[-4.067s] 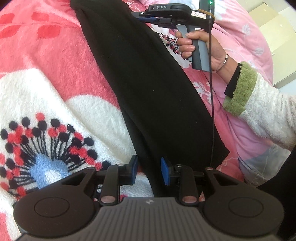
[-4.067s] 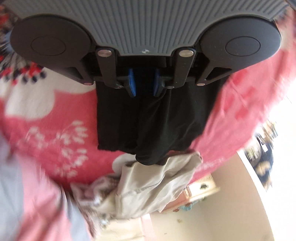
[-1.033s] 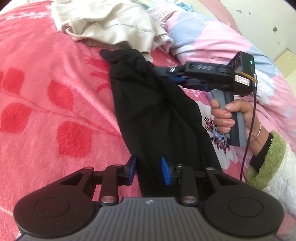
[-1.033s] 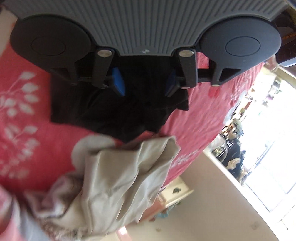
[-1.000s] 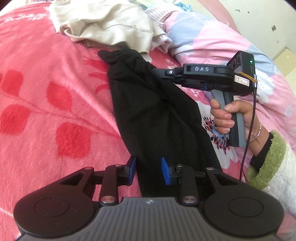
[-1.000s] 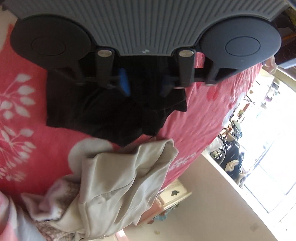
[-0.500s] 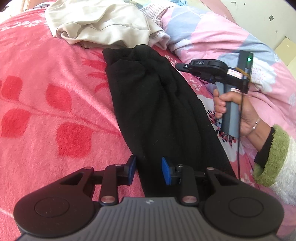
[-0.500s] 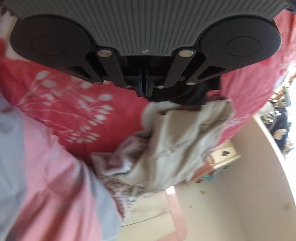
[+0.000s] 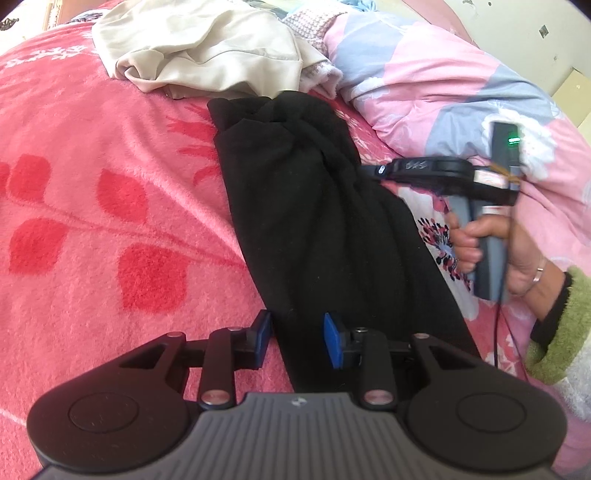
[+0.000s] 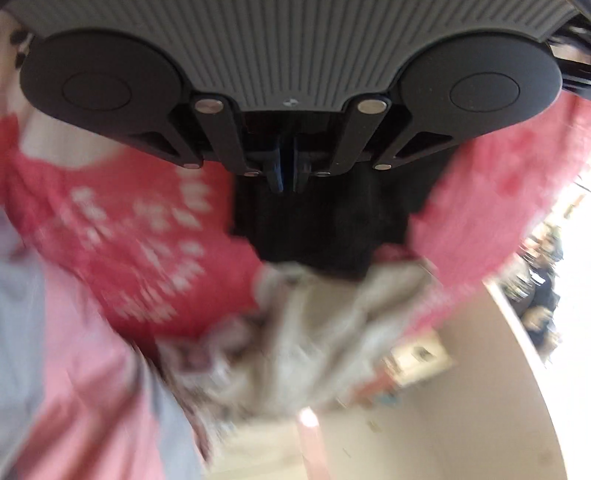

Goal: Fold clothes

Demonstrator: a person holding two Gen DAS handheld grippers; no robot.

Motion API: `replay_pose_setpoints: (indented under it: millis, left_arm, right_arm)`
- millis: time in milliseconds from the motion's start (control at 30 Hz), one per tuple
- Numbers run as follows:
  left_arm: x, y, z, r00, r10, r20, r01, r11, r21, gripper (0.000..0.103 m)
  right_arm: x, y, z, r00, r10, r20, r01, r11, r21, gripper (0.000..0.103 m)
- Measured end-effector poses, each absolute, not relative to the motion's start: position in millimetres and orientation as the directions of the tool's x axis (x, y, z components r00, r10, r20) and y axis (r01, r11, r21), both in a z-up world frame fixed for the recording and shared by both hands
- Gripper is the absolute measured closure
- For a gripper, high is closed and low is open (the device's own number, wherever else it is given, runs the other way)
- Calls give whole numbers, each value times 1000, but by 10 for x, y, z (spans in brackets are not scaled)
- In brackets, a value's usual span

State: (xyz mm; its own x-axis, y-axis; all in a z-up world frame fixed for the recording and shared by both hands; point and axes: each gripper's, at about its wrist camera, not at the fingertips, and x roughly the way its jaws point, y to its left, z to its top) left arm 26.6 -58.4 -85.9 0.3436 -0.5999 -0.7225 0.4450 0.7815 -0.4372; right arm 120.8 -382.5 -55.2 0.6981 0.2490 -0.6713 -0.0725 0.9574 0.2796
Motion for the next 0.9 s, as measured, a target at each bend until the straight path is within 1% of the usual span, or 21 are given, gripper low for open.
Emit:
replay_pose_setpoints:
  millis: [33,100,167,200,233,300,333,367,400,433,500,533,567,633,700,733,767,833,900]
  left_arm:
    - [263,-582,-859,345,-599,-722,443,782,-437,71]
    - [258,-570,-854,348,-598,-722,441,784,-437,71]
    - [254,-550,-841,350,-596,-722,438,786,-436,71]
    - [255,-533,-832,354,-597,-720,437,786,-437,71]
    - [256,-517,-822,357,-597,-718,436,787,-437,70]
    - [266,-495,-822,361,-595,-718,425,791,-441,70]
    - [271,-494,-829,360,-594,-720,420,792,-443,70]
    - [272,-504,-835,359,-591,-723,417,794,-442,69]
    - [272,-514,-841,358,-587,-726,415,797,-440,69]
    - [273,-524,-846,357,-584,-729,412,799,-438,67]
    - [262,-537,-834,365,-586,-723,415,798,-437,63]
    - [265,-540,-831,367,-590,-719,413,796,-442,60]
    - [272,-544,-833,367,-592,-717,408,795,-448,60]
    - [293,-555,-847,370,-591,-716,393,799,-456,60]
    - [315,-575,-859,378,-590,-713,385,801,-459,63]
    - [324,-584,-864,383,-587,-713,382,803,-457,66]
    - [332,-594,-869,387,-584,-713,380,806,-454,67]
    - [342,-600,-878,387,-583,-715,373,808,-456,67]
    - [342,-605,-883,388,-580,-716,372,810,-454,67]
  right_arm:
    - [1229,-3932,-612,701,248,-669,-25,945,325,99]
    - [1207,-4123,-603,726,225,-650,74,914,399,93]
    - [1083,-4203,-431,765,227,-603,76,898,434,93]
    - [1019,-4190,-359,769,236,-594,61,898,435,93]
    - [960,-4171,-300,769,248,-589,43,899,436,93]
    - [901,-4079,-297,737,299,-607,-12,903,430,92]
    - [903,-4021,-353,710,307,-634,-26,911,413,92]
    - [923,-3962,-436,679,286,-676,-19,927,373,90]
    - [927,-3927,-505,658,231,-717,17,947,321,88]
    - [928,-3900,-558,641,181,-746,50,960,276,82]
    - [889,-3892,-468,671,150,-727,74,961,267,81]
    - [847,-3853,-355,699,124,-704,70,968,241,81]
    - [809,-3810,-240,727,103,-679,63,974,215,80]
    - [801,-3672,-29,756,138,-640,-5,979,206,79]
    - [910,-3480,98,745,218,-631,-88,969,231,78]
    - [1002,-3374,118,731,252,-634,-122,963,242,77]
    - [1132,-3271,111,715,278,-642,-143,956,255,76]
    - [1398,-3069,91,679,326,-658,-181,943,281,76]
    - [1708,-2908,21,635,343,-692,-173,936,306,75]
